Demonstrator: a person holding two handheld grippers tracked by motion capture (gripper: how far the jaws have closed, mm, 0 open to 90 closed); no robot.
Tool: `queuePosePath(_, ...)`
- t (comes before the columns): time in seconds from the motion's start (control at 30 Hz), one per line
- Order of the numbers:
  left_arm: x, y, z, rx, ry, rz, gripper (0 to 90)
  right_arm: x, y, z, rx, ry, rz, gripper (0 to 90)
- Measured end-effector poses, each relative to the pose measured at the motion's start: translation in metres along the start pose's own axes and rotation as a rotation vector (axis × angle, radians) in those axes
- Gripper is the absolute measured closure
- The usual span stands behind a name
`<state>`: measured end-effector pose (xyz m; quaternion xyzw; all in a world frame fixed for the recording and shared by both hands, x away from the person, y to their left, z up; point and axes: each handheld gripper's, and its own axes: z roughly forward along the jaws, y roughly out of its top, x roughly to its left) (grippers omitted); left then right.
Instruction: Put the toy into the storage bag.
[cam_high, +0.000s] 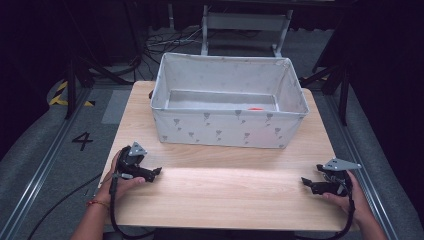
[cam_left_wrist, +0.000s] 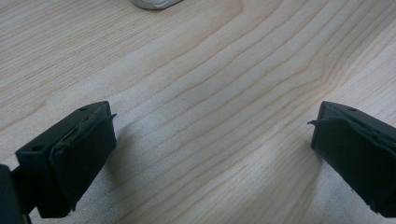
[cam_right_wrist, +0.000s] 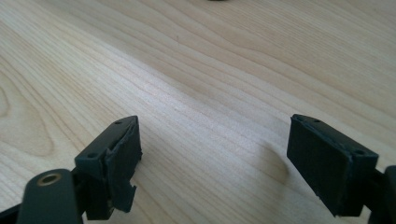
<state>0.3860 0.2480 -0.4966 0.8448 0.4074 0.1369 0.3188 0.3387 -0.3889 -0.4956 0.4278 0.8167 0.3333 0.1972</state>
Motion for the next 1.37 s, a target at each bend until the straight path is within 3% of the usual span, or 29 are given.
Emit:
queuePosePath(0.07,0.0003,0.0001,0.0000,-0.002,0.006,0.006,0.2,-0.0035,-0.0061,0.0005,-0.026,0.016,0.053,17.4)
queuePosePath(0.17,0.0003,0.0001,-0.0001,-0.002,0.004,0.005,0.2,-0.0038,-0.0069,-0.0001,-0.022,-0.011,0.072,15.5)
queuePosePath(1.37,-0.0007,0.0006,0.0002,0.003,0.010,-0.007,0.2,-0.0031,-0.0071,-0.0002,-0.022,-0.018,0.081,15.1)
